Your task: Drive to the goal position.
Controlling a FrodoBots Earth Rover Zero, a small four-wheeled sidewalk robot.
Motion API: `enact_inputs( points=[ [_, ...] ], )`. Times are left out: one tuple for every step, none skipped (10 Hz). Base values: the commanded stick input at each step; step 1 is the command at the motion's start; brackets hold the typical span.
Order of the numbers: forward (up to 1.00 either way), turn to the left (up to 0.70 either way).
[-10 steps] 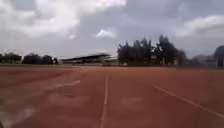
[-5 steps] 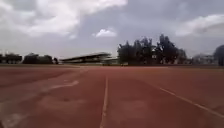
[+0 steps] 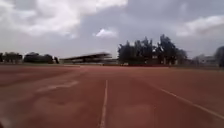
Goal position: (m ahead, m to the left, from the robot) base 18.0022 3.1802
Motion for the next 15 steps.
enact_inputs(
  points=[
    [0.45, 0.0],
    [0.45, 0.0],
    [0.45, 0.0],
    [0.45, 0.0],
    [0.45, 0.0],
    [0.45, 0.0],
    [0.45, 0.0],
    [0.45, 0.0],
    [0.45, 0.0],
    [0.45, 0.0],
    [0.45, 0.0],
    [0.45, 0.0],
    [0.45, 0.0],
    [0.45, 0.0],
    [0.45, 0.0]
  ],
)
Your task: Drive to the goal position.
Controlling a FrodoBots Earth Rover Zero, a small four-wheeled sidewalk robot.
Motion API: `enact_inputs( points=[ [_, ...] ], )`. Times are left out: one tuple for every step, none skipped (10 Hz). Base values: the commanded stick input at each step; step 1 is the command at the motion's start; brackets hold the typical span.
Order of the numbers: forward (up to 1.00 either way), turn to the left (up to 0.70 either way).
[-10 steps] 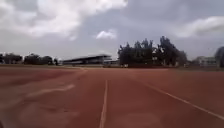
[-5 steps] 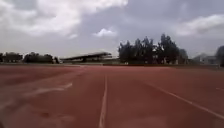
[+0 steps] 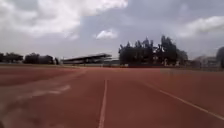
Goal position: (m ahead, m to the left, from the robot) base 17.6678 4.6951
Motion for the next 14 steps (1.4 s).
enact_inputs(
  points=[
    [0.45, 0.0],
    [0.45, 0.0],
    [0.45, 0.0],
    [0.45, 0.0],
    [0.45, 0.0],
    [0.45, 0.0],
    [0.45, 0.0],
    [0.45, 0.0],
    [0.45, 0.0],
    [0.45, 0.0],
    [0.45, 0.0],
    [0.45, 0.0],
    [0.45, 0.0],
    [0.45, 0.0]
  ],
)
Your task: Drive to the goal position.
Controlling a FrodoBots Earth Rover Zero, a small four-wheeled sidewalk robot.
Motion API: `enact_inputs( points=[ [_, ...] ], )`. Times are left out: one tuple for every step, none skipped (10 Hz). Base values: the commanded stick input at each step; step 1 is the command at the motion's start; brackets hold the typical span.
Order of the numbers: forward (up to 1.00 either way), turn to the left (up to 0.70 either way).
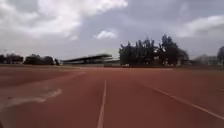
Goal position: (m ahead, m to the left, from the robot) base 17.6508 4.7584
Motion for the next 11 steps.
enact_inputs(
  points=[
    [0.45, 0.0],
    [0.45, 0.0],
    [0.45, 0.0],
    [0.45, 0.0],
    [0.45, 0.0],
    [0.45, 0.0],
    [0.45, 0.0],
    [0.45, 0.0],
    [0.45, 0.0],
    [0.45, 0.0],
    [0.45, 0.0]
  ],
)
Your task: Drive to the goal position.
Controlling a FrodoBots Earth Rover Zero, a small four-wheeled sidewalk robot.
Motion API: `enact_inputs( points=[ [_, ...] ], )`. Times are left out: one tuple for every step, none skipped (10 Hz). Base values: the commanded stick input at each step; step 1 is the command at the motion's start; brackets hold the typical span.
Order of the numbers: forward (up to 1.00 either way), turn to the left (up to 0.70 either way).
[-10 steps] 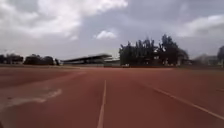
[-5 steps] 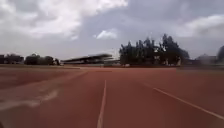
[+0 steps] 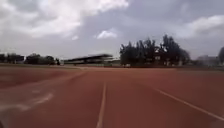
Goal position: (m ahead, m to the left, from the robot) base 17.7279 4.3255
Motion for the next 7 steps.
enact_inputs(
  points=[
    [0.45, 0.0],
    [0.45, 0.0],
    [0.45, 0.0],
    [0.45, 0.0],
    [0.45, 0.0],
    [0.45, 0.0],
    [0.45, 0.0]
  ],
)
